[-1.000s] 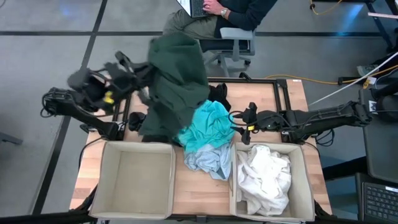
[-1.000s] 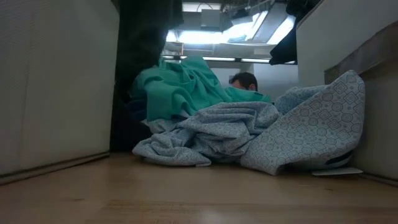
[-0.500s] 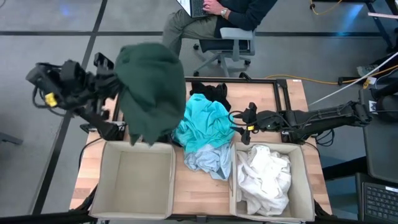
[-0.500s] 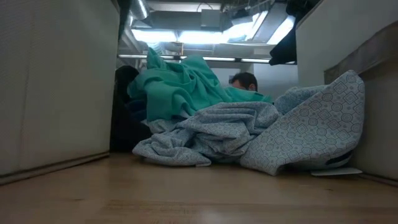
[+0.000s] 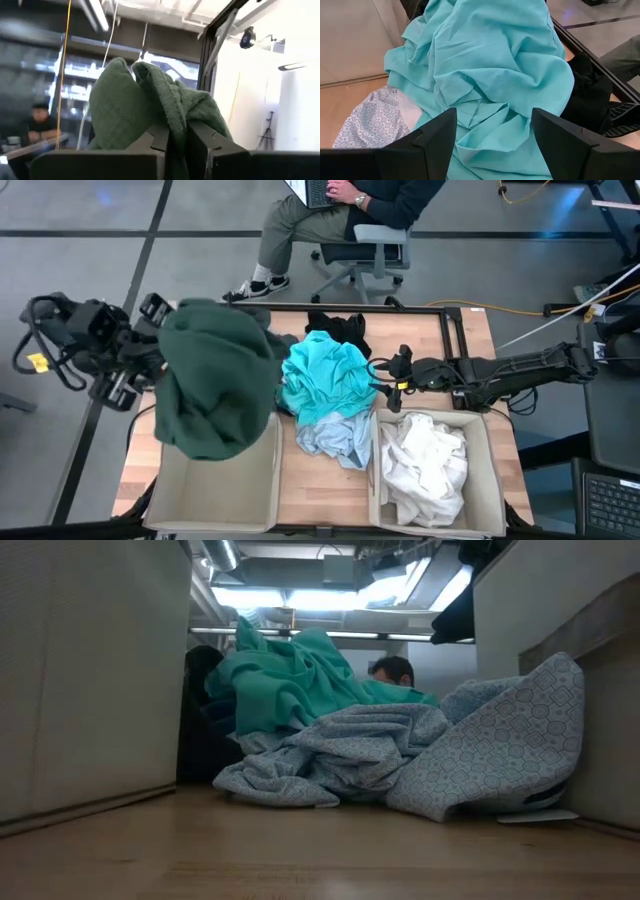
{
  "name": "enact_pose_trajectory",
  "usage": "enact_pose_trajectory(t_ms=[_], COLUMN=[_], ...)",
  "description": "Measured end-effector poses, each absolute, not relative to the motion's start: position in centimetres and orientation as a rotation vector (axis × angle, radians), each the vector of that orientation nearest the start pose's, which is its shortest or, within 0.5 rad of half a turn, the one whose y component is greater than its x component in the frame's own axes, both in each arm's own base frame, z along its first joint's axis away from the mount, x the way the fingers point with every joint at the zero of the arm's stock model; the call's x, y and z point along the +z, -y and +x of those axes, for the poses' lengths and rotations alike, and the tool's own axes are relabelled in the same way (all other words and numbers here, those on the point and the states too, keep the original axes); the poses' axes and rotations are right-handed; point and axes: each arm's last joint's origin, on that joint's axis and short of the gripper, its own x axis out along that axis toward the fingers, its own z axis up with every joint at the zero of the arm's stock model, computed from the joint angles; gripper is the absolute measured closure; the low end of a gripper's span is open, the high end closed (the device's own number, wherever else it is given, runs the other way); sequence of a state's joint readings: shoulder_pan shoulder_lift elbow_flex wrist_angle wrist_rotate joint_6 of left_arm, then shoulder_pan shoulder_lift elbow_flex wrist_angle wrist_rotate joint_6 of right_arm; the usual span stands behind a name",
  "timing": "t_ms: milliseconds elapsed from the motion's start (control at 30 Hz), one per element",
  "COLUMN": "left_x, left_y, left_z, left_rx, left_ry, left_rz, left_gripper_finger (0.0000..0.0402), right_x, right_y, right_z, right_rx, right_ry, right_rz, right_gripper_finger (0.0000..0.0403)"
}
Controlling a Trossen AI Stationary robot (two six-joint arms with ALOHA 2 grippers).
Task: Sort clothes
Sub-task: Put the green long sleeve into the left brown laundry organizer
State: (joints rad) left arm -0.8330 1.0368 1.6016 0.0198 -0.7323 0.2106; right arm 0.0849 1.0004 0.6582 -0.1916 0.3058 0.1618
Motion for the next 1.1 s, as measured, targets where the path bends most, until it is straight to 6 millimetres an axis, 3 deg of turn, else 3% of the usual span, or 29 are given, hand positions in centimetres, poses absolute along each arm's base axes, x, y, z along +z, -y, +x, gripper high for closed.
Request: enact_pose_trajectory(t_ms=[167, 333, 500, 800, 1100], left_x=[55.4, 54.8, 52.8, 46.9, 38.5], left_y=[9.4, 10.4, 12.5, 18.0, 21.9], left_z=[10.1, 9.3, 9.1, 10.0, 11.6], left_rx=[-0.013, -0.088, -0.132, -0.086, 0.162], left_ry=[0.312, 0.242, 0.083, -0.241, -0.457], left_rz=[-0.288, -0.386, -0.455, -0.604, -0.468], left_gripper_finger=[0.0371, 0.0371, 0.0383, 0.0394, 0.0386], right_x=[25.2, 25.2, 25.2, 25.2, 25.2], right_y=[-0.9, -0.9, -0.9, -0.9, -0.9], right_z=[21.1, 21.1, 21.1, 21.1, 21.1], right_rx=[-0.257, -0.257, -0.257, -0.257, -0.257], right_ry=[-0.500, -0.500, -0.500, -0.498, -0.495], right_rz=[0.054, 0.055, 0.055, 0.055, 0.056], right_gripper_finger=[0.0146, 0.0146, 0.0146, 0.0146, 0.0146])
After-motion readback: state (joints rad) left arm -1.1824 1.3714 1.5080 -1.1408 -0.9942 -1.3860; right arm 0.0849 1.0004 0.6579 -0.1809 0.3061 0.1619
